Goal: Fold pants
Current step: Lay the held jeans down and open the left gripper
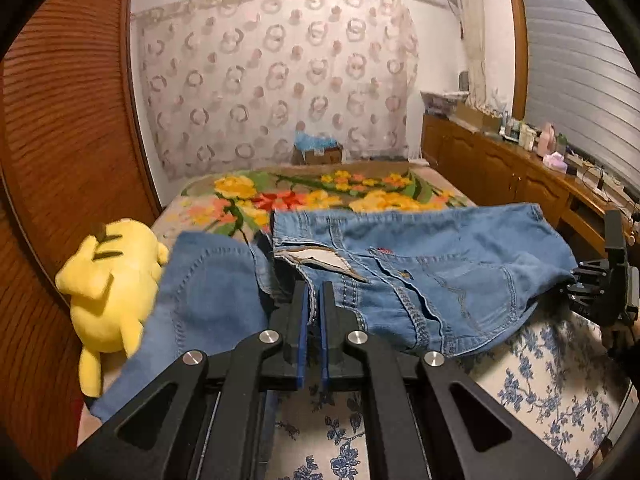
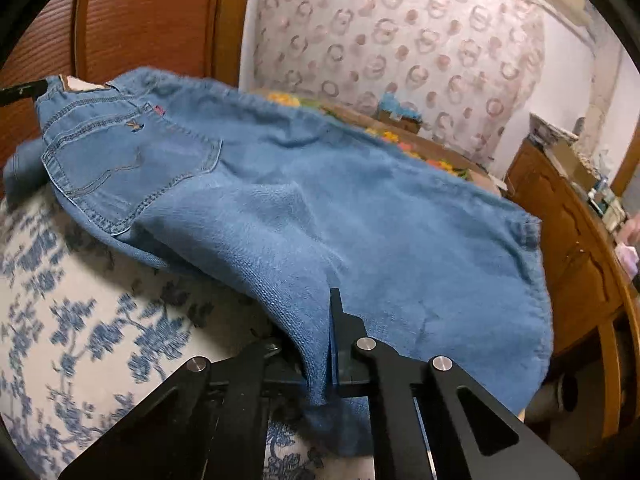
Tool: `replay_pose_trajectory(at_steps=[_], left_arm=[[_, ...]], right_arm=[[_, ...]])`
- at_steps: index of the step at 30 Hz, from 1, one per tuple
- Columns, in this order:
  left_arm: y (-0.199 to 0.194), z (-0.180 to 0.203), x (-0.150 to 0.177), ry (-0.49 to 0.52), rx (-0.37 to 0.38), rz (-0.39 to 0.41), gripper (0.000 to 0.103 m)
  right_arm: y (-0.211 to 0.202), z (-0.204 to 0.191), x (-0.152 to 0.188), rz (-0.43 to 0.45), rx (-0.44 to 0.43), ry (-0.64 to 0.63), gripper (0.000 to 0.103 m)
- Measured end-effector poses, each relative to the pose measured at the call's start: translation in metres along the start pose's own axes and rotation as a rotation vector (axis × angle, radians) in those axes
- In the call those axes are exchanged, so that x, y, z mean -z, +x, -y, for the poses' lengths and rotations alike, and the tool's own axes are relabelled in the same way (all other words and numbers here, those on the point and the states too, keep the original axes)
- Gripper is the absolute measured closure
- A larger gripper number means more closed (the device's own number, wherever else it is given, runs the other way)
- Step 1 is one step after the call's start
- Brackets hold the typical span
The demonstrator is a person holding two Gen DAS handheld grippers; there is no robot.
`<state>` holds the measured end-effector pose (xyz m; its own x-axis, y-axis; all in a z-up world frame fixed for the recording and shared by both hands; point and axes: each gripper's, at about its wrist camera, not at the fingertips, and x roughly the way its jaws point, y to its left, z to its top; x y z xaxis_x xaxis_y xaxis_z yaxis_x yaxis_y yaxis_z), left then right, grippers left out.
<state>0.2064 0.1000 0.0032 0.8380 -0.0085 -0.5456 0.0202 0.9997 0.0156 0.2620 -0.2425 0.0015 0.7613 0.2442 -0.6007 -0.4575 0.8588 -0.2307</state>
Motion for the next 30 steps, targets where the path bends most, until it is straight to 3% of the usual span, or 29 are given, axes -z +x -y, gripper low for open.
replay_pose_trajectory(at_steps=[10,16,25,30], left_arm=[[-0.058,-0.007,-0.002,0.002,-0.013,0.097,0.098],[-0.104,-0.020,0.018,-0.020,-0.018,0.124,0.098],[-0.148,-0.036,0.085,-0.042,-0.020,0.051,0.098],[-0.130,-0.034,0.120,-0.060,-0.011,-0.063,0.098]], right_arm=[[-0.051,-0.008,0.010,0.059,-0.022,0.007,0.097],[-0.086,-0.028,0.036,0.079,-0.066,-0.034,0.097],[-0.127,-0.045,0.083,0.061,-0.170,-0.025,0.097],[-0.116,-0.032,0.093,0.013,-0.211,0.019,0.097]])
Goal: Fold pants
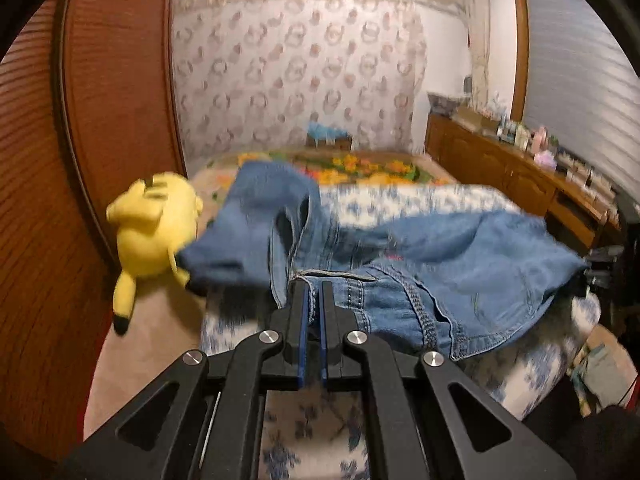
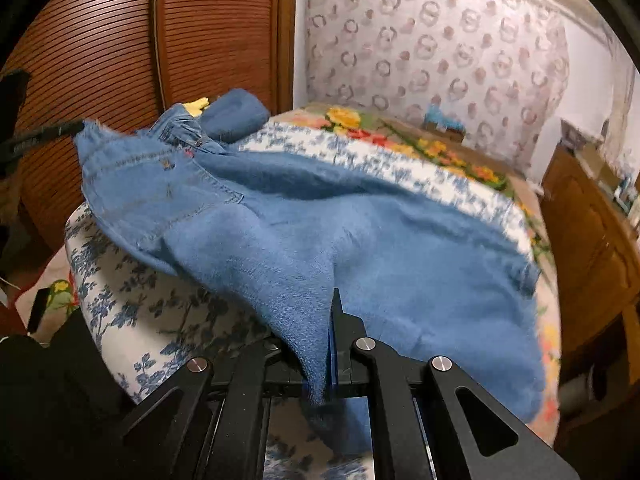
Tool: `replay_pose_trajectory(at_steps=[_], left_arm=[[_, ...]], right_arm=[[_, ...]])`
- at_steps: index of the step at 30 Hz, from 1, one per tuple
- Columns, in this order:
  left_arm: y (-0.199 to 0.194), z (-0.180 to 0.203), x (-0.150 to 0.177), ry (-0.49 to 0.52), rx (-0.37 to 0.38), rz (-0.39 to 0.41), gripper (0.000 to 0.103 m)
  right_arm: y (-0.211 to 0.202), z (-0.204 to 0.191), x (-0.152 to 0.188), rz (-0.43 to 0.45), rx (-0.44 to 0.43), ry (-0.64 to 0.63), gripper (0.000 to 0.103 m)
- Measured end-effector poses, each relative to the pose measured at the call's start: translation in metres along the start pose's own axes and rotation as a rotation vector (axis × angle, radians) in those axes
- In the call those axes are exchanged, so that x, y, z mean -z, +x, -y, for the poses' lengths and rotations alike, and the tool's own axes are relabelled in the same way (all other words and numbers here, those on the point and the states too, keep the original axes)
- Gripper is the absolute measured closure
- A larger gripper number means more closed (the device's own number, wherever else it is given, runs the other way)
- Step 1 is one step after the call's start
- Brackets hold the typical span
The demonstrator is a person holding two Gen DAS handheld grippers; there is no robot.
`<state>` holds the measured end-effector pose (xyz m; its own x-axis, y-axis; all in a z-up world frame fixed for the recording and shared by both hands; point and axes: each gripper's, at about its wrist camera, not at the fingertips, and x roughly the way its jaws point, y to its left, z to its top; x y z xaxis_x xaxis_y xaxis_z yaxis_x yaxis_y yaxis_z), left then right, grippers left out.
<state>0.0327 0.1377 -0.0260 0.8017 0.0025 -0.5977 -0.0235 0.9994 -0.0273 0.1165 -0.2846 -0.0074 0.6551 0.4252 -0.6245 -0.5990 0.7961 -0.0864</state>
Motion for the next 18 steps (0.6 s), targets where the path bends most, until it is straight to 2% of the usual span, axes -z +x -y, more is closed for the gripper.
replay_pose_trajectory(at_steps=[4,6,9,10,11,13,18], left_arm=[[0.015,0.007,0.018,0.016,-0.015,-0.064,0.097],[0.019,0.007,0.021,0.014,-0.023,-0.083,0.091],[0.020,0.004,0.018,0.005,-0.026,-0.082,0.064],[0.020,0.004,0.016,0.006,-0.027,-0.072,0.050],[0.020,0.003,0.015,0.008,-0.023,-0.064,0.043],[0.022,0.004,0.010,0.012,-0.013,-0.052,0.042],[0.038,0.013,-0.009,0.036,0.007,-0.028,0.042]], right_arm=[[0.009,0.011,0.006,-0.029,-0.022,0.046,0.093],[0.010,0.015,0.009,-0.036,-0.027,0.060,0.089],[0.003,0.013,0.013,-0.041,-0.018,0.079,0.080],[0.000,0.017,0.015,-0.037,-0.022,0.088,0.078],[-0.003,0.018,0.016,-0.035,-0.019,0.096,0.076],[-0.009,0.021,0.020,-0.033,-0.004,0.104,0.068],[-0.023,0.018,0.027,-0.015,0.008,0.112,0.064]])
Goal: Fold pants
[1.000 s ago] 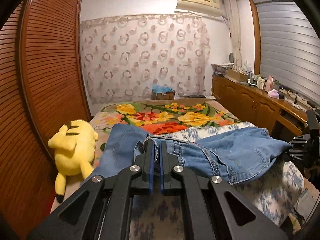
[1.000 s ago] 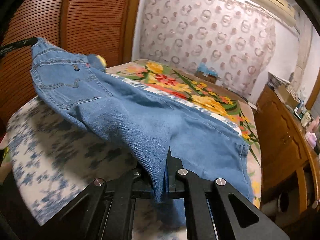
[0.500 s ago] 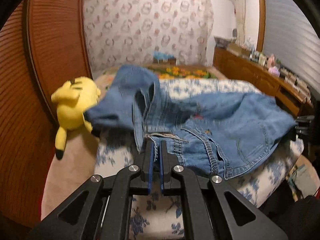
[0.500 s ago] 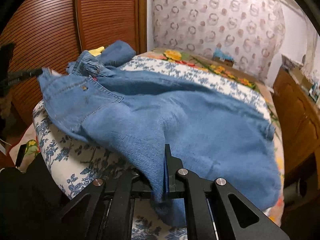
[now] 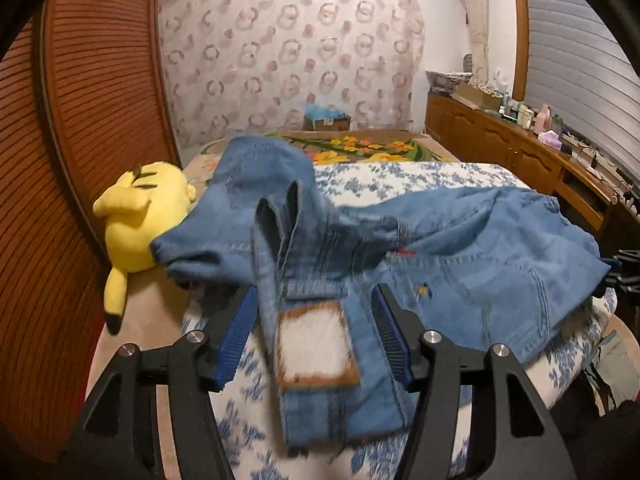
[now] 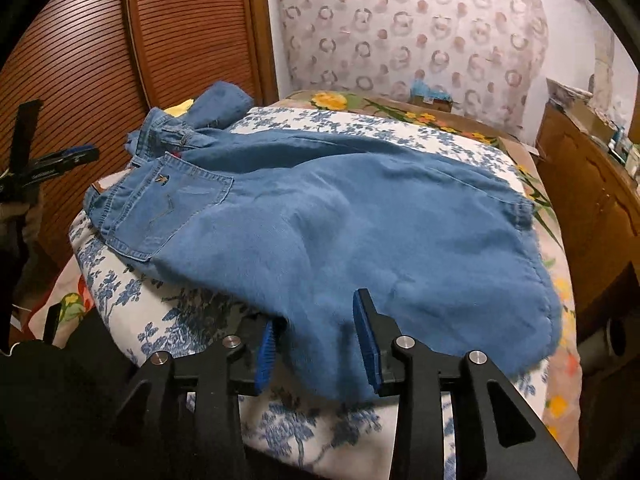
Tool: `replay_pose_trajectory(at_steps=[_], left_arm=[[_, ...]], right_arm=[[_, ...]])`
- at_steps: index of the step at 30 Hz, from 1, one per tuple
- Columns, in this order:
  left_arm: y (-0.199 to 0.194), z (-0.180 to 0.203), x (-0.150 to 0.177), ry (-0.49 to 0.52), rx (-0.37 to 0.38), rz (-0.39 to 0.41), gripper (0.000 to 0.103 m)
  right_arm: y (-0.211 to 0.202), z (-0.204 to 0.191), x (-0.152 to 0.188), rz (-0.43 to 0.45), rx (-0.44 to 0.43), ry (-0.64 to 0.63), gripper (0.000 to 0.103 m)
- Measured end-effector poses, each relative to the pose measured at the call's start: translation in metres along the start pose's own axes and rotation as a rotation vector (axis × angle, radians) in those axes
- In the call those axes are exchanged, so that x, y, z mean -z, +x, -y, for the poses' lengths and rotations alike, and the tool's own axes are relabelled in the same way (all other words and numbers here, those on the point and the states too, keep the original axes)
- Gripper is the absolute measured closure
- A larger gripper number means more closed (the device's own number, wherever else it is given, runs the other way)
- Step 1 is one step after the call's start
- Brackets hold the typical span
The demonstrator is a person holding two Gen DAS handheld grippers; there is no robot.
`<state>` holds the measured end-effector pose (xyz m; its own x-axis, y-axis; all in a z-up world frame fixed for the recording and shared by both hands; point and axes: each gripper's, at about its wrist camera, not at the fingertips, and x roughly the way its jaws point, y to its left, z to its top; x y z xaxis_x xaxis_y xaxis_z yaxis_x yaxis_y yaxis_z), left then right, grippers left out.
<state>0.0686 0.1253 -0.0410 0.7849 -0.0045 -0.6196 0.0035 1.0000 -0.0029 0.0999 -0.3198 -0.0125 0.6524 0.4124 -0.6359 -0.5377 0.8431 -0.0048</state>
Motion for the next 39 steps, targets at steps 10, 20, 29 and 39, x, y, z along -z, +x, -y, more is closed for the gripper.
replay_pose_trajectory(at_steps=[10,20,29,39], left_arm=[[0.049,-0.007,-0.044,-0.011,0.004,0.001,0.043],[0.096,-0.007,-0.055,0.004,-0.021,-0.080,0.056],[0.070,-0.023,-0.075,-0.045,-0.084,0.026,0.085],[0.082,-0.030,-0.080,-0.056,-0.090,-0.008,0.069]], right_arm=[[-0.028,0.003,0.002,0.062,0.063,0.011,0.056],[-0.025,-0.001,0.004,0.099,0.079,0.046,0.055],[-0.007,0.010,0.006,0.095,0.085,0.114,0.055],[0.014,0.027,0.003,0.106,0.117,0.195,0.055]])
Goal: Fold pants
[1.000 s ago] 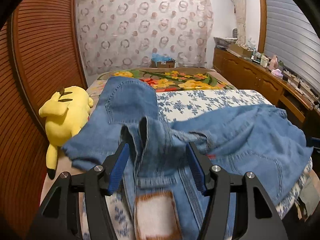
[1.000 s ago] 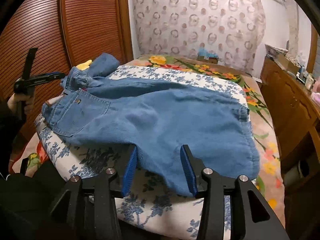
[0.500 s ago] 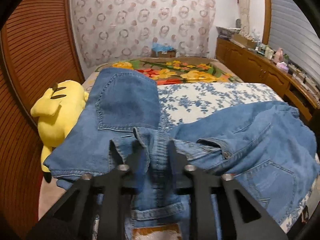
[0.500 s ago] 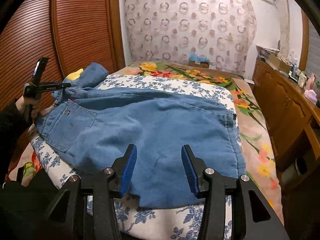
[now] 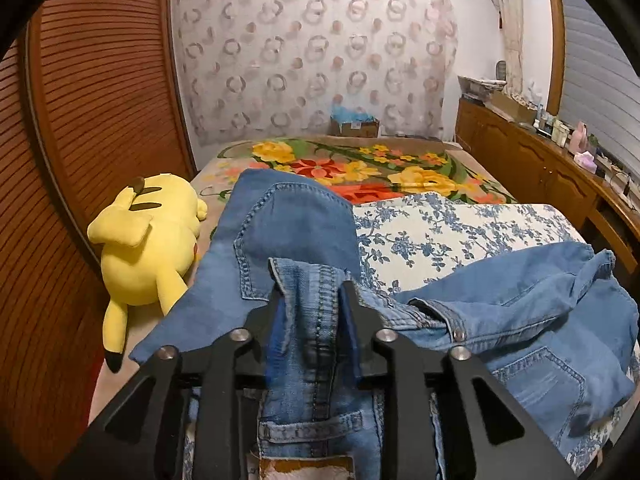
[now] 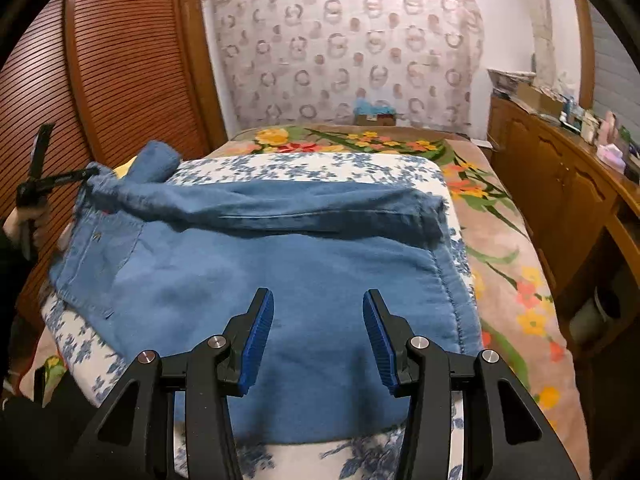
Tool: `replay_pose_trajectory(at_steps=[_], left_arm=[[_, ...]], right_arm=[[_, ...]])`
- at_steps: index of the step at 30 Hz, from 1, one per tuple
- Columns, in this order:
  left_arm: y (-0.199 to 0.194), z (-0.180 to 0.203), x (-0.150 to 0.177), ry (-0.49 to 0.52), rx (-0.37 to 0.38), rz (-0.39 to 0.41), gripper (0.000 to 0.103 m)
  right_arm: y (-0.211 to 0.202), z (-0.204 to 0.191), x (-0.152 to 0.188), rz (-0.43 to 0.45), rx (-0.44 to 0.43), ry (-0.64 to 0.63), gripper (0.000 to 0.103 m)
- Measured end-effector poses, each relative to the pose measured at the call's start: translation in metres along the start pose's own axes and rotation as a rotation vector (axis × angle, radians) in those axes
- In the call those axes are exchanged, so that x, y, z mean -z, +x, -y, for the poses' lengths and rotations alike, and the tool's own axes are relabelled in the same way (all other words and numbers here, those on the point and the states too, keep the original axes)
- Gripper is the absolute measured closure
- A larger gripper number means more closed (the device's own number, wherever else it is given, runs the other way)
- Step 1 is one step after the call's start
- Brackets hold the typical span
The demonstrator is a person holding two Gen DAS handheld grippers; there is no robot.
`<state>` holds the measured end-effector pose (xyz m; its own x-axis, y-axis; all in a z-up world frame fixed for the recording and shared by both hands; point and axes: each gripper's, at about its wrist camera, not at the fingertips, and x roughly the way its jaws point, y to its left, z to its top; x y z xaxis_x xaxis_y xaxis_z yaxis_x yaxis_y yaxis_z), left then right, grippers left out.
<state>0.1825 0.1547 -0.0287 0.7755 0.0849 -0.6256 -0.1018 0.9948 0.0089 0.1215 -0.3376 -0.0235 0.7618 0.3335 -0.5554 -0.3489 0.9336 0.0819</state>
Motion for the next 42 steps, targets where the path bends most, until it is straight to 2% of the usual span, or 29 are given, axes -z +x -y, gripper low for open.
replay_pose_trajectory(at_steps=[2,3,5,12,22,27,33,42], left_arm=[[-0.006,0.003,0.002,0.007,0.003,0.015,0.046],[-0.013,0.004,0.004,0.012,0.011,0.033,0.041],[-0.021,0.007,0.004,0.012,0.023,0.053,0.022],[-0.054,0.035,0.012,0.031,0.093,0.102,0.022],[-0.052,0.098,0.042,0.087,0.226,0.051,0.022],[-0.045,0.125,0.057,0.116,0.273,0.006,0.022],[-0.041,0.146,0.072,0.138,0.302,-0.028,0.022],[-0.038,0.157,0.082,0.156,0.311,-0.054,0.022]], right_arm=[[0.004,0.004,0.000,-0.004,0.013,0.018,0.055],[0.006,0.006,0.000,-0.007,0.023,0.026,0.055],[0.008,0.010,0.000,-0.011,0.046,0.034,0.054],[-0.001,0.026,0.009,-0.016,0.111,0.082,0.054],[-0.021,0.038,0.024,-0.031,0.164,0.151,0.054],[-0.017,0.036,0.020,-0.045,0.154,0.166,0.054],[-0.010,0.033,0.017,-0.046,0.132,0.163,0.054],[-0.009,0.045,0.021,-0.049,0.129,0.162,0.054]])
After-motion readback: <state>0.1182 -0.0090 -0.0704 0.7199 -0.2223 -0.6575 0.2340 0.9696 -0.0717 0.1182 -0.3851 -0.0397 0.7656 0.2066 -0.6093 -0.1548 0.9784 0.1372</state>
